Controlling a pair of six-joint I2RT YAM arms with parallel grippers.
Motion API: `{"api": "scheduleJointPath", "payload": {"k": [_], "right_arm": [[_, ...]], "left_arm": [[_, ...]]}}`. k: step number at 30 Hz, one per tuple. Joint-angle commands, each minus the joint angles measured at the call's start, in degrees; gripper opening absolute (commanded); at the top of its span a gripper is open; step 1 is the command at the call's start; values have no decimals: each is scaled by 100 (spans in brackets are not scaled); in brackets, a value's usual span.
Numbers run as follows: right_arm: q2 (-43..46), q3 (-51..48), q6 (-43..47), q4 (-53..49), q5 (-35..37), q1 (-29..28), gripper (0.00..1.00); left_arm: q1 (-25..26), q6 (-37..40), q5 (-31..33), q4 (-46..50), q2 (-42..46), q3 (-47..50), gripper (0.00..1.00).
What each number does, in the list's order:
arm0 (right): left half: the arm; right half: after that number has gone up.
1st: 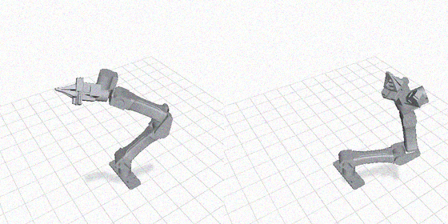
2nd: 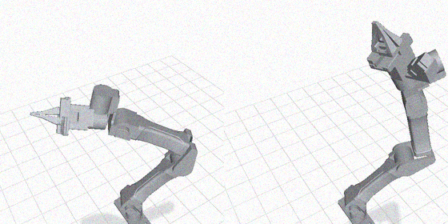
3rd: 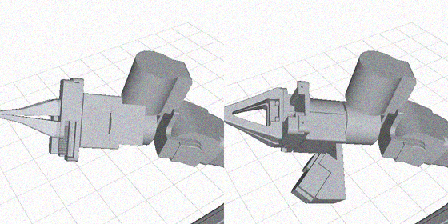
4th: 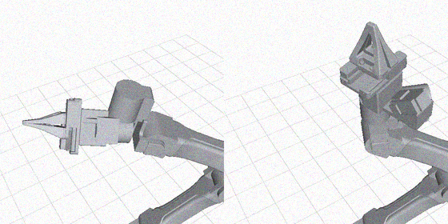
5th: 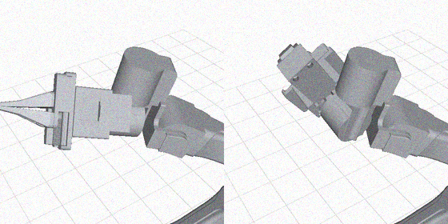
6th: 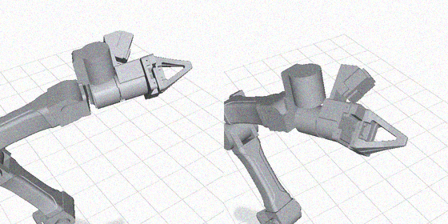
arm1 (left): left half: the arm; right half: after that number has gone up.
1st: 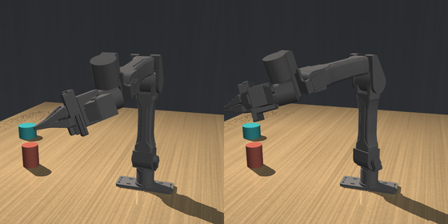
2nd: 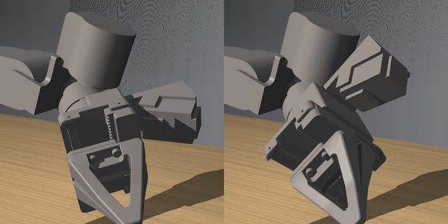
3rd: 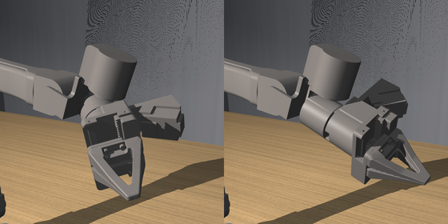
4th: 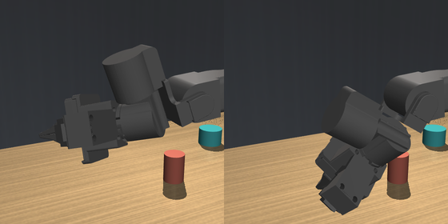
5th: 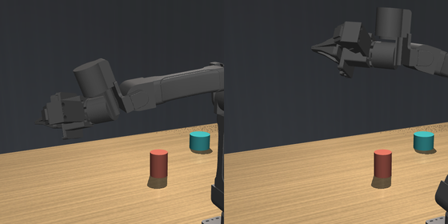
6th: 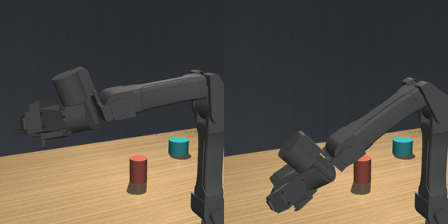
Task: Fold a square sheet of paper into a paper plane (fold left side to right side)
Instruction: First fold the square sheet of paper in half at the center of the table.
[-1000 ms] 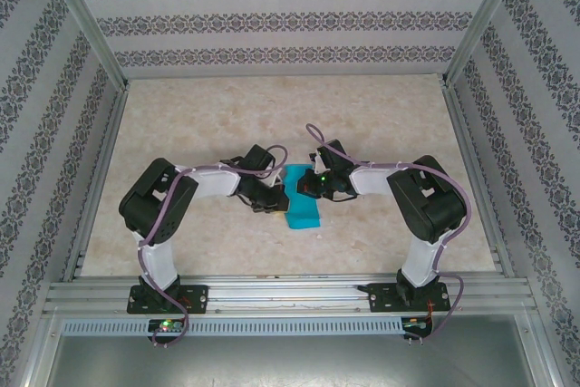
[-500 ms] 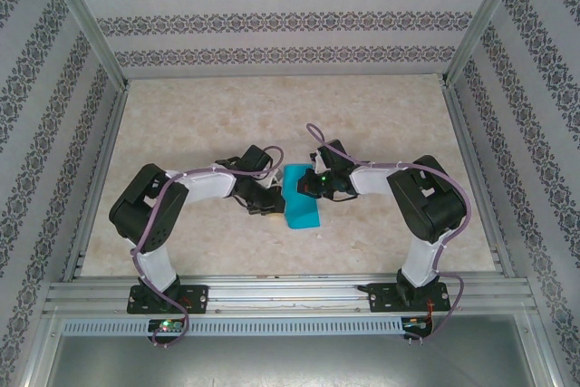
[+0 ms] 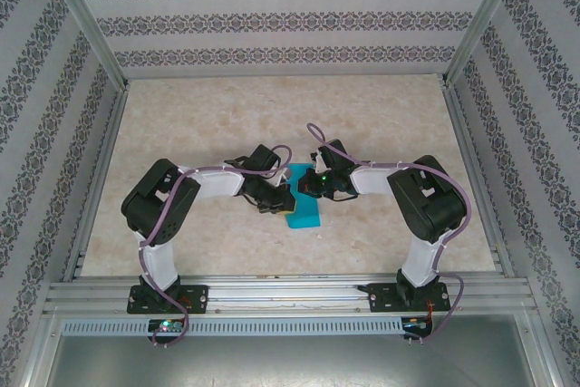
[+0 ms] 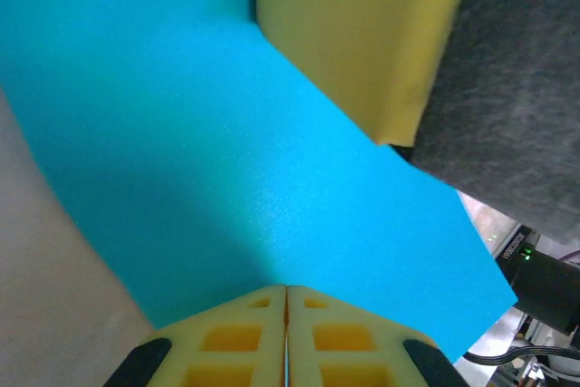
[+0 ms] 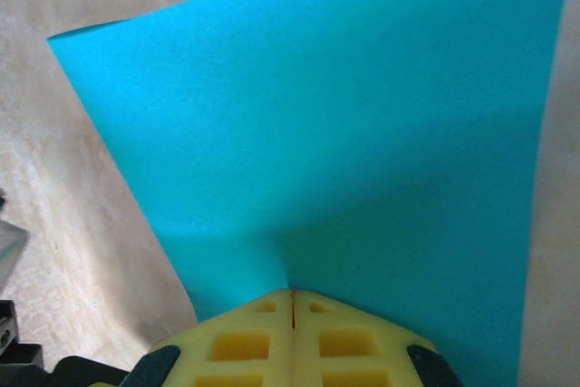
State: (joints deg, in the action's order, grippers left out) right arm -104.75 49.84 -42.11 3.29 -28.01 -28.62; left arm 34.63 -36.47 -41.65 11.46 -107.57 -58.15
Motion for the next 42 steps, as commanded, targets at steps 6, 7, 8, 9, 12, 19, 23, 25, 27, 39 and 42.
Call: {"api": "scheduleJointPath", "payload": {"k": [6,7,8,9,12,19,23,25,27,39,42], "right_arm": [[-221,-142,37,-434,551,54,0],[-217,-142,40,-434,551,50,0],[-221,-142,36,-443,553,51,0],[-221,-142,36,-443,560,50,0],[-221,-150,45,-452,569,58,0],[-256,-150,54,-470,577,67,0],[-270,-142,67,-478,577,87,0],[-273,-133,62,-478,569,78,0],[-274,-133,68,-478,560,76,0],[-196,-150,115,-461,489,66,0],[-186,-150,115,-454,490,58,0]], "left_arm": [[110,142,-123,233,-97,134,8],[110,169,-117,293,-80,164,8],[110,212,-108,384,-58,196,8],[114,243,-88,477,-44,232,8],[129,281,-97,598,15,435,8],[337,228,-219,662,268,890,8],[428,225,-185,840,514,1133,8],[430,144,-168,784,614,1283,8],[430,90,-143,728,680,1394,8],[96,111,74,760,1251,746,8],[-119,213,71,731,1136,356,9]]}}
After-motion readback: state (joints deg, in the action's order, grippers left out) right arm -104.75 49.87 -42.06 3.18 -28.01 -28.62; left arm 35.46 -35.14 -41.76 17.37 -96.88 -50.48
